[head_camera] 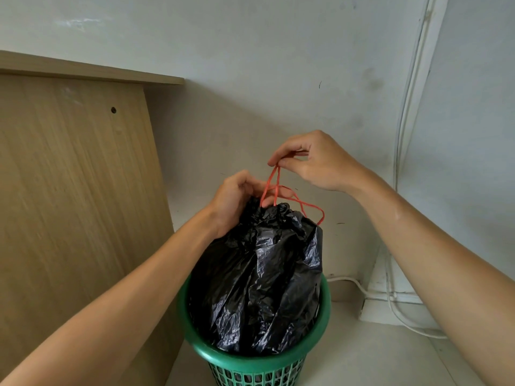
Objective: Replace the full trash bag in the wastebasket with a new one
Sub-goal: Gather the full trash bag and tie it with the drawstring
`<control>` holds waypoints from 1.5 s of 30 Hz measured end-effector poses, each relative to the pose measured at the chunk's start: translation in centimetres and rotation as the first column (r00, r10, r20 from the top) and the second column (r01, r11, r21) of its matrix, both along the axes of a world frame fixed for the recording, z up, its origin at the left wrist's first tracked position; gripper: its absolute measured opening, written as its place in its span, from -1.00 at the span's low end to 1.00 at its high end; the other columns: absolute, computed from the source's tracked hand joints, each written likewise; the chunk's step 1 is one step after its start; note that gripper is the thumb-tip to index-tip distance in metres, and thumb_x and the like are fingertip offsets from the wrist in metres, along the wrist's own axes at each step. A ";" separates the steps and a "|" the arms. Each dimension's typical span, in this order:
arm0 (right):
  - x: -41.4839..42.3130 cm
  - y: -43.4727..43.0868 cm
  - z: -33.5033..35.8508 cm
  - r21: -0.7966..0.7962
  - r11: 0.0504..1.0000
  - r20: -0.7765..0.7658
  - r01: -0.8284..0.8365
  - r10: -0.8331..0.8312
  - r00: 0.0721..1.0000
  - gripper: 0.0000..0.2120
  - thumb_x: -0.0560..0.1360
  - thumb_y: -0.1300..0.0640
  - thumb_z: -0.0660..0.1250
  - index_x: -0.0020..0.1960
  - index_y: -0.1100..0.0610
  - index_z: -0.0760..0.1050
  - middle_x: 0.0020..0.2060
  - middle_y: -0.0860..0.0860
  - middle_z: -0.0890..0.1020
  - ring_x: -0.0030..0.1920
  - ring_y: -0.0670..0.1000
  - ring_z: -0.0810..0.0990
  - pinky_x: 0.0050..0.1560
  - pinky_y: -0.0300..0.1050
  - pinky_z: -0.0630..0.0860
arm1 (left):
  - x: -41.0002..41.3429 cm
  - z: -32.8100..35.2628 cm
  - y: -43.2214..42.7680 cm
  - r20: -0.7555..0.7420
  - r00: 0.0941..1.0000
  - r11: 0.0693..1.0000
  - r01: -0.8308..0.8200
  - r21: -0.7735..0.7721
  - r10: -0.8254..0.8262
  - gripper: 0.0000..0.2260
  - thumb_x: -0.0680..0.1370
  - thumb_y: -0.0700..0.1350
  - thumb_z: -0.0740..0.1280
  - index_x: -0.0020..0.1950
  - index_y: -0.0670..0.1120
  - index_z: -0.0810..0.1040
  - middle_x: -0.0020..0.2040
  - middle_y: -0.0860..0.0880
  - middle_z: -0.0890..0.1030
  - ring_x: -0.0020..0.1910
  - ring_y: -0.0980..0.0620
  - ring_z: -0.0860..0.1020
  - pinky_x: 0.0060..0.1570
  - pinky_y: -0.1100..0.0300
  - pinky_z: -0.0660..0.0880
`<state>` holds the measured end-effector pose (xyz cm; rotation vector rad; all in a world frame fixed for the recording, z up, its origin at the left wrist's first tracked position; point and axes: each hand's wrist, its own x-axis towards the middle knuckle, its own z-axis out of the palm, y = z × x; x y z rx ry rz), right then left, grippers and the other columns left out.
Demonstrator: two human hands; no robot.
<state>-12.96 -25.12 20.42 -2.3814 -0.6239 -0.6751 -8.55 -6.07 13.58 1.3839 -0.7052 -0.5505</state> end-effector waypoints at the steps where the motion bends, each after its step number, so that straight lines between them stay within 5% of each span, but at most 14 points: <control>1: 0.1 -0.1 -0.1 0.011 1.000 -0.003 0.001 -0.001 1.000 -0.83 0.55 0.25 0.43 -0.01 0.03 0.75 -0.05 -0.08 0.75 0.08 -0.10 0.68 0.31 0.00 0.51 | 0.0 0.0 0.1 0.054 0.998 1.000 -0.011 0.020 0.010 -0.52 0.65 0.01 0.09 0.18 -0.25 0.70 -0.33 0.01 0.33 -0.36 0.06 0.40 -0.30 0.29 0.45; 7: 0.6 1.0 -2.2 0.051 0.997 0.061 0.060 -0.063 0.996 -0.85 0.53 0.20 0.45 -0.01 0.00 0.76 -0.24 -0.29 0.65 -0.12 -0.47 0.56 0.00 -0.53 0.38 | 0.1 -0.7 0.1 0.130 0.990 0.996 -0.067 0.057 0.059 -0.70 0.65 -0.01 0.33 0.19 -0.19 0.71 -0.28 -0.04 0.51 -0.35 0.07 0.53 -0.22 0.26 0.50; 10: 0.8 1.5 -2.4 0.048 0.994 0.176 0.095 -0.102 0.979 -0.88 0.48 0.18 0.50 -0.02 0.02 0.76 -0.20 -0.21 0.68 -0.06 -0.31 0.58 0.11 -0.28 0.46 | -0.1 -0.5 0.0 0.050 0.997 0.998 -0.053 0.040 0.051 -0.76 0.65 -0.06 0.34 0.10 -0.17 0.73 -0.21 -0.12 0.71 -0.28 0.03 0.68 -0.20 0.22 0.60; 12: 1.1 1.6 -2.5 0.075 0.979 0.293 0.190 -0.203 0.934 -0.90 0.43 0.12 0.55 -0.04 0.03 0.75 -0.09 -0.06 0.72 0.05 -0.02 0.58 0.18 -0.03 0.44 | 0.1 -0.5 -0.1 0.022 0.995 0.995 -0.093 0.036 0.093 -0.77 0.65 -0.08 0.33 0.02 -0.17 0.74 -0.39 0.00 0.61 -0.39 0.10 0.60 -0.27 0.29 0.56; 14: 1.3 1.4 -2.8 0.182 0.958 0.363 0.222 -0.275 0.890 -0.89 0.41 0.07 0.58 -0.11 0.06 0.71 -0.16 -0.06 0.65 -0.05 -0.05 0.53 0.03 -0.14 0.42 | 0.4 -0.4 -0.1 -0.006 0.990 0.989 -0.143 0.030 0.143 -0.75 0.66 -0.09 0.31 -0.02 -0.17 0.74 -0.49 0.07 0.39 -0.44 0.13 0.47 -0.27 0.31 0.51; 16: 1.3 1.1 -3.2 0.238 0.951 0.258 0.195 -0.256 0.932 -0.87 0.44 0.03 0.55 -0.18 0.03 0.64 -0.28 -0.15 0.61 -0.24 -0.20 0.50 -0.14 -0.26 0.39 | 0.6 -0.3 0.1 -0.075 0.986 0.988 -0.151 0.002 0.151 -0.72 0.66 -0.08 0.29 -0.06 -0.17 0.73 -0.48 0.07 0.37 -0.39 0.10 0.47 -0.21 0.27 0.52; 18: 1.3 0.7 -3.6 0.212 0.967 -0.109 0.141 -0.120 0.987 -0.88 0.50 -0.01 0.49 -0.11 0.00 0.59 -0.23 -0.11 0.68 -0.20 -0.19 0.59 -0.08 -0.22 0.47 | 0.6 -0.1 0.6 -0.110 0.984 0.990 -0.141 0.007 0.141 -0.69 0.66 -0.06 0.27 -0.15 -0.12 0.73 -0.46 0.06 0.41 -0.37 0.08 0.47 -0.22 0.26 0.53; 21: 1.4 0.1 -4.6 0.219 0.976 -0.492 0.019 0.094 0.865 -0.83 0.55 -0.06 0.44 0.02 0.02 0.59 -0.12 -0.09 0.76 -0.07 -0.10 0.68 0.14 -0.09 0.53 | 0.7 0.2 1.1 -0.099 0.987 0.990 -0.122 0.067 0.128 -0.59 0.65 -0.05 0.26 -0.36 -0.07 0.67 -0.45 0.03 0.48 -0.40 0.09 0.48 -0.28 0.27 0.51; 27: 1.6 -1.1 -4.2 0.323 0.946 -0.466 -0.033 0.190 0.864 -0.84 0.48 0.18 0.55 0.04 0.18 0.71 -0.18 0.11 0.76 -0.24 -0.05 0.67 -0.14 -0.25 0.64 | 0.8 0.4 0.6 -0.100 0.952 0.957 -0.284 0.049 0.288 -0.71 0.70 -0.13 0.23 -0.09 -0.21 0.66 -0.47 0.00 0.47 -0.46 0.11 0.48 -0.32 0.28 0.49; 31: 1.6 -0.9 -4.1 0.304 0.952 -0.422 0.038 0.099 0.901 -0.94 0.50 0.15 0.53 -0.06 0.13 0.75 -0.37 -0.04 0.69 -0.47 -0.12 0.43 -0.48 -0.30 0.37 | 0.7 0.3 0.6 -0.106 0.927 0.933 -0.355 0.061 0.360 -0.74 0.71 -0.14 0.22 0.16 -0.26 0.64 -0.46 0.00 0.47 -0.41 0.09 0.47 -0.30 0.28 0.45; 36: 1.6 -0.1 -3.0 0.402 0.913 -0.359 0.072 0.084 0.930 -0.95 0.50 0.17 0.53 -0.13 0.13 0.75 -0.29 0.19 0.62 -0.30 0.08 0.35 -0.38 -0.15 0.24 | 0.7 0.9 1.1 -0.306 0.879 0.930 -0.358 0.085 0.366 -0.82 0.68 -0.11 0.26 0.05 -0.12 0.65 -0.38 0.00 0.56 -0.45 0.11 0.52 -0.42 0.27 0.51; 42: 0.7 1.9 -2.3 0.336 0.941 -0.334 -0.035 0.154 0.930 -0.95 0.46 0.16 0.54 -0.16 0.07 0.77 -0.39 -0.04 0.70 -0.45 -0.15 0.44 -0.38 -0.30 0.38 | 0.7 0.9 1.7 -0.380 0.860 0.939 -0.326 0.108 0.342 -0.86 0.65 -0.11 0.31 0.07 -0.13 0.63 -0.20 -0.07 0.71 -0.30 0.03 0.66 -0.14 0.15 0.61; 45: 0.3 2.7 -2.7 0.250 0.963 -0.345 -0.100 0.186 0.920 -0.92 0.37 0.20 0.62 -0.16 0.08 0.77 -0.40 0.05 0.71 -0.46 -0.17 0.50 -0.35 -0.37 0.41 | 0.8 0.8 2.0 -0.372 0.870 0.945 -0.314 0.087 0.323 -0.92 0.62 -0.13 0.35 0.09 -0.09 0.58 -0.16 -0.09 0.63 -0.20 -0.03 0.61 -0.10 0.11 0.60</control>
